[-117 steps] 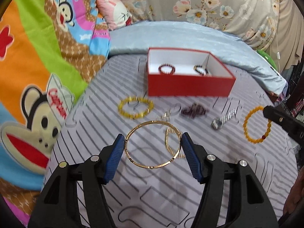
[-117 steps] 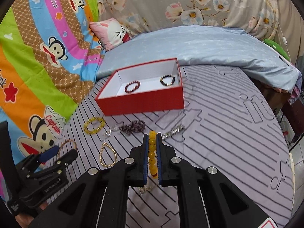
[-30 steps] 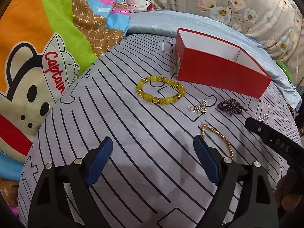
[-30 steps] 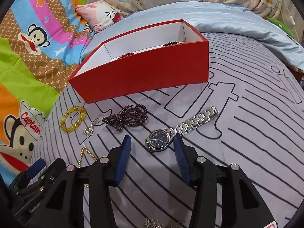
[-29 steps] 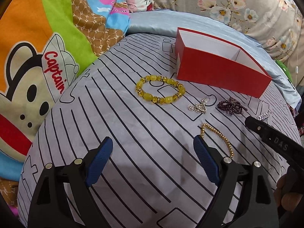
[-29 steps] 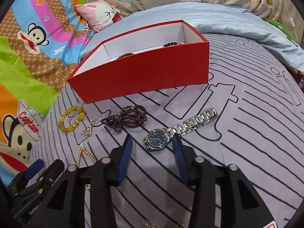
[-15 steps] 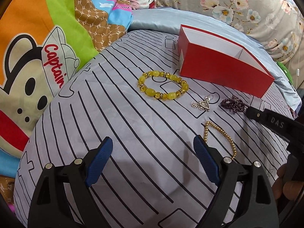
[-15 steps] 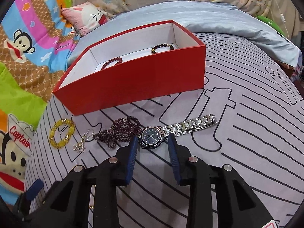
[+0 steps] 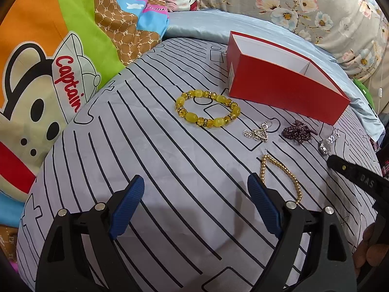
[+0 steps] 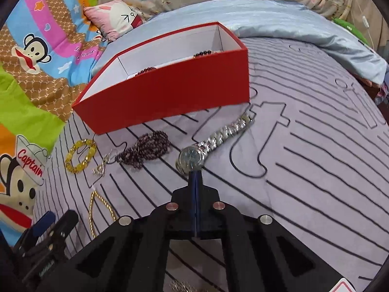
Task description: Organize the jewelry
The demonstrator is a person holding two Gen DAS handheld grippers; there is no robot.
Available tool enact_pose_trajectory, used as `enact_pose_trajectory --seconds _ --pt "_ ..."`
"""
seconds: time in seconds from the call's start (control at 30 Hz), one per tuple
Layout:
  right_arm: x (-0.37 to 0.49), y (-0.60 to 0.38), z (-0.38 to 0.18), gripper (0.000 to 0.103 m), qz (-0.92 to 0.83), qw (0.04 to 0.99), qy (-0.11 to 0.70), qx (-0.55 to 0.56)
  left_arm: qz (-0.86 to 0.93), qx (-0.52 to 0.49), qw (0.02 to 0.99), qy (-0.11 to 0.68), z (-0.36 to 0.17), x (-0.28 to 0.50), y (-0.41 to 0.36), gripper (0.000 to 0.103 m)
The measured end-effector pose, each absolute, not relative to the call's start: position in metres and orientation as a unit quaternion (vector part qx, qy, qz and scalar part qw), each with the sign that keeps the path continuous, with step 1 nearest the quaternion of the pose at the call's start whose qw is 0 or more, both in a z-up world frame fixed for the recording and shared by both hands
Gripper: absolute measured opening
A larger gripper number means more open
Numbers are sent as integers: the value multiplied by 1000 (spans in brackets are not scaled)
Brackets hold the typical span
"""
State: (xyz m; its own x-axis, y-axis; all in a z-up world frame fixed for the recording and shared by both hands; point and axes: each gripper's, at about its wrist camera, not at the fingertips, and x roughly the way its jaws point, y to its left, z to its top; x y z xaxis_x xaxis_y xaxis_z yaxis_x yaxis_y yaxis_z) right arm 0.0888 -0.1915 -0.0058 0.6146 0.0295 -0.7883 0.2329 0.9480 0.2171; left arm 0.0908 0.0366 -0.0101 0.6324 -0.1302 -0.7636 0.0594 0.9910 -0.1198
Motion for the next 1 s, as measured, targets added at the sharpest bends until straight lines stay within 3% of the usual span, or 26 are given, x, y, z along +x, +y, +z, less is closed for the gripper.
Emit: enact_pose_trajectory --seconds 0.1,0.43,0.6,0.67,0.73,1.0 --pt "81 -196 -4 0 -65 886 433 151 -52 -42 903 425 -10 90 36 84" --pt "109 -187 9 41 -88 886 419 179 -52 -41 903 425 -10 90 35 84" --pt "120 -175 0 41 -127 882 431 144 -55 -41 902 426 -10 90 35 84" --pt "117 -172 -1 37 -131 885 430 126 -55 -42 902 426 -9 92 35 84" --pt "113 -175 -2 27 -130 886 427 127 -55 -43 903 425 -7 94 36 84" --pt "92 -190 -4 24 -109 888 425 135 -52 -61 904 421 10 131 48 83"
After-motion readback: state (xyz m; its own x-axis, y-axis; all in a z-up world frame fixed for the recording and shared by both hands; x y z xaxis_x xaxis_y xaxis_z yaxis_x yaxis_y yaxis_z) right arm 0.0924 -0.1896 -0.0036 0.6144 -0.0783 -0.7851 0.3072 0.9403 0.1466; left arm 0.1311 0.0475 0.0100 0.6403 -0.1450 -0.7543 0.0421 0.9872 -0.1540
